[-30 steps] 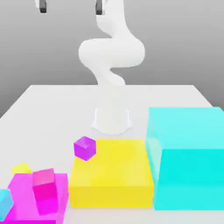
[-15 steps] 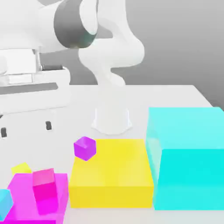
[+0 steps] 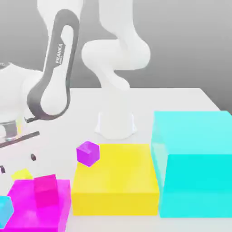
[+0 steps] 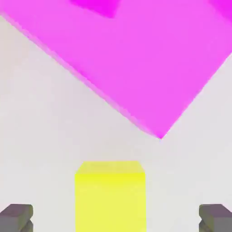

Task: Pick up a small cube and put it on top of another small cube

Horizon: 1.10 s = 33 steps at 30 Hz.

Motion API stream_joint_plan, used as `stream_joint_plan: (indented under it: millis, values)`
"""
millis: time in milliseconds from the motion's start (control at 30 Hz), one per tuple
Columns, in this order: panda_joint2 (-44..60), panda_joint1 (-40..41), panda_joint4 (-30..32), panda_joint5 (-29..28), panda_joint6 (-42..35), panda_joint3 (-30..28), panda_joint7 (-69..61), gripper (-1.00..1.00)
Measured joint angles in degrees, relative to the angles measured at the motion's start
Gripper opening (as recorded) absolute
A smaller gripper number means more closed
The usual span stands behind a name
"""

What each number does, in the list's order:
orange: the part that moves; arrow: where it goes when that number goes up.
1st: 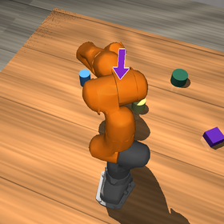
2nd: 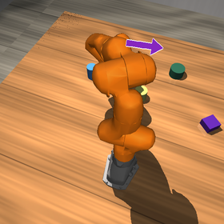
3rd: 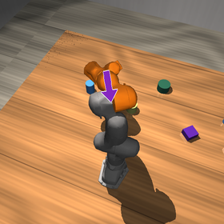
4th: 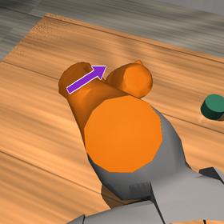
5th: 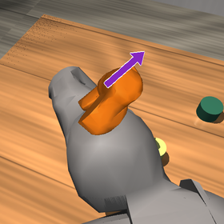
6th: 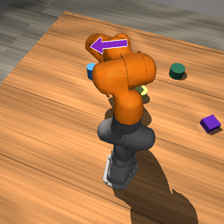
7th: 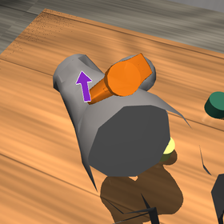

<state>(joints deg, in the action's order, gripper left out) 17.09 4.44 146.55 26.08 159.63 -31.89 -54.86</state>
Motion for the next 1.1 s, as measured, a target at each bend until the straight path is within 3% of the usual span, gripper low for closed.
stream_joint_plan:
  millis: [133,167,400,667,1100]
  values:
    - [6.16,6.31,-1.90,7.83,3.95,7.82,-6.16,0.00]
    - [7.36,7.70,-2.28,9.29,4.77,9.51,-7.28,-1.00]
    - [7.50,7.82,-2.34,9.54,4.73,9.66,-7.47,-1.00]
    - [-3.27,-1.27,0.15,-5.74,-2.75,-2.18,3.72,-1.00]
    - [-2.14,-6.15,-25.81,-15.13,-26.66,0.58,1.62,-1.00]
